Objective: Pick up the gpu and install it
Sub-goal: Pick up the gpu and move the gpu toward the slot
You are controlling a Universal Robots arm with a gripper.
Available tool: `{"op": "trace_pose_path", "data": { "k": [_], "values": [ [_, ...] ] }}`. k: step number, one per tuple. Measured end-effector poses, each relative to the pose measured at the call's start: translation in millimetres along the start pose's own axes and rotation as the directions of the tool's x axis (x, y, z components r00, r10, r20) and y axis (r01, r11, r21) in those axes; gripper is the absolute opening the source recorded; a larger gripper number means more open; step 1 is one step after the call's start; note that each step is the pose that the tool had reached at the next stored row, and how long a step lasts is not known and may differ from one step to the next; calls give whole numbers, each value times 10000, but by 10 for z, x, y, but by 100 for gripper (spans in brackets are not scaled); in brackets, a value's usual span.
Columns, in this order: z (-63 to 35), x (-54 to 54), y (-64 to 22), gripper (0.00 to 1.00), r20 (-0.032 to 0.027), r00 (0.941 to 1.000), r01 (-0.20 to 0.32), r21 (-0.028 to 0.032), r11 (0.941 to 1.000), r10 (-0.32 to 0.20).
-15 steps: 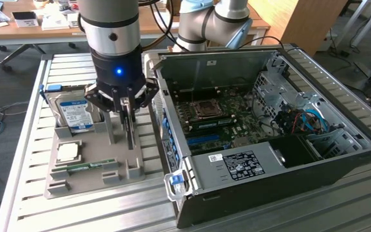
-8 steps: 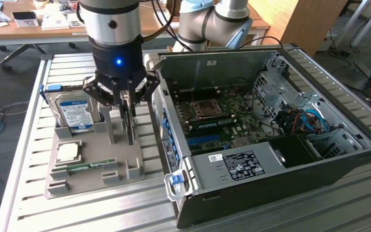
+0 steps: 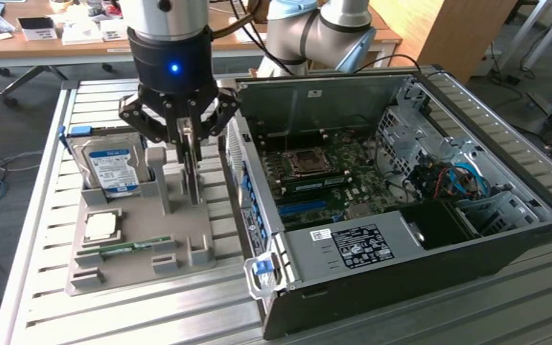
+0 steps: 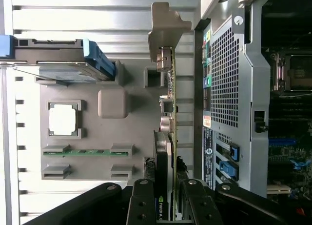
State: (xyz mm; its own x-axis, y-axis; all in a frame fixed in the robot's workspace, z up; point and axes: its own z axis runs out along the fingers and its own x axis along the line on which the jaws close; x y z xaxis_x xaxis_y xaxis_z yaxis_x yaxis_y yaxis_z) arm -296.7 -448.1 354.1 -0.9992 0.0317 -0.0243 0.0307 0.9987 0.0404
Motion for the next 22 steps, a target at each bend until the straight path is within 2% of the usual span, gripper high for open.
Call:
{"op": "trace_pose_path", "data": {
  "k": [3,15,22],
  "values": [
    [-58,-3,2,27,0,10000,0,0,10000,0],
    [-64,-3,3,27,-1,10000,-1,0,10000,1],
    [-170,-8,7,27,0,10000,0,1,10000,0]
  ]
}}
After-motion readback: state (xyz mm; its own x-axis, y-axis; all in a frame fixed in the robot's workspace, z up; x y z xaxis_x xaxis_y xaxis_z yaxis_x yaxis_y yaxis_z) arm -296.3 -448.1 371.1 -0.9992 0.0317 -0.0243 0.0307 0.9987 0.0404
